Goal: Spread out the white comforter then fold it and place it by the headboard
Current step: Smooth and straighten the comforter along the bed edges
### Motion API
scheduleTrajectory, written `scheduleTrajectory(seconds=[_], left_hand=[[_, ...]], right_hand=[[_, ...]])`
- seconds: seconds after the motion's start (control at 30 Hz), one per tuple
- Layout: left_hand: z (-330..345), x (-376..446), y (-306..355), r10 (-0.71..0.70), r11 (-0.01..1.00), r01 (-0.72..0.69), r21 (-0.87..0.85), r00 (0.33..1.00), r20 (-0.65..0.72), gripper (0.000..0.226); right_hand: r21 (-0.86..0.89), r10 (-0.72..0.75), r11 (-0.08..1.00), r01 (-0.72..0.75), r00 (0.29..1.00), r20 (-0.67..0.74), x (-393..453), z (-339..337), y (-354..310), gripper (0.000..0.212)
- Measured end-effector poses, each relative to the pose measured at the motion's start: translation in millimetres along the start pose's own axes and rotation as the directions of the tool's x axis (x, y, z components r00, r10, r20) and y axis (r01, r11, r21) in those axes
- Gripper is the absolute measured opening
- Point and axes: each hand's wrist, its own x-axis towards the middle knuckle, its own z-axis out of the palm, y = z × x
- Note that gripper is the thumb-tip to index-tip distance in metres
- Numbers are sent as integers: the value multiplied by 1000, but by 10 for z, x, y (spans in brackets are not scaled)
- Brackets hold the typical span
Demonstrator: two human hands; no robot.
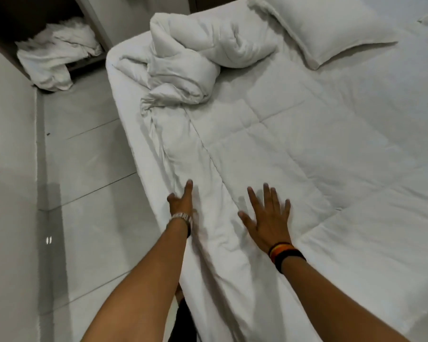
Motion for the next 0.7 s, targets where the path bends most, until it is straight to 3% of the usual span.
scheduleTrajectory(seconds=[0.2,0.27,0.37,0.43,0.53,0.6,0.7], left_hand=[[376,1386,1109,3,999,0,-54,998,67,129],[461,1713,1313,40,999,-41,12,996,82,115],[327,1853,1253,116,992,-115,56,993,-27,87],[36,1917,1130,105,992,-99,82,992,-66,83],[-343,1941,1102,22,970,-25,244,1000,16,81],[-438,1979,1294,27,942,-40,332,999,43,85],[-477,2109,1795,249,886,-241,396,968,31,115]], right_hand=[[-59,87,994,-89,995,-39,1447,198,-797,73],[-47,142,989,-143,990,-18,1774,285,-984,72],[-14,158,987,-158,987,16,1801,405,-1204,70],[-7,139,990,-139,989,54,1653,514,-1380,70],[-98,170,983,-156,972,159,1488,564,-1453,72],[-88,211,977,-197,956,204,1531,445,-1494,73],[-9,198,980,-198,976,94,1776,197,-1726,73]])
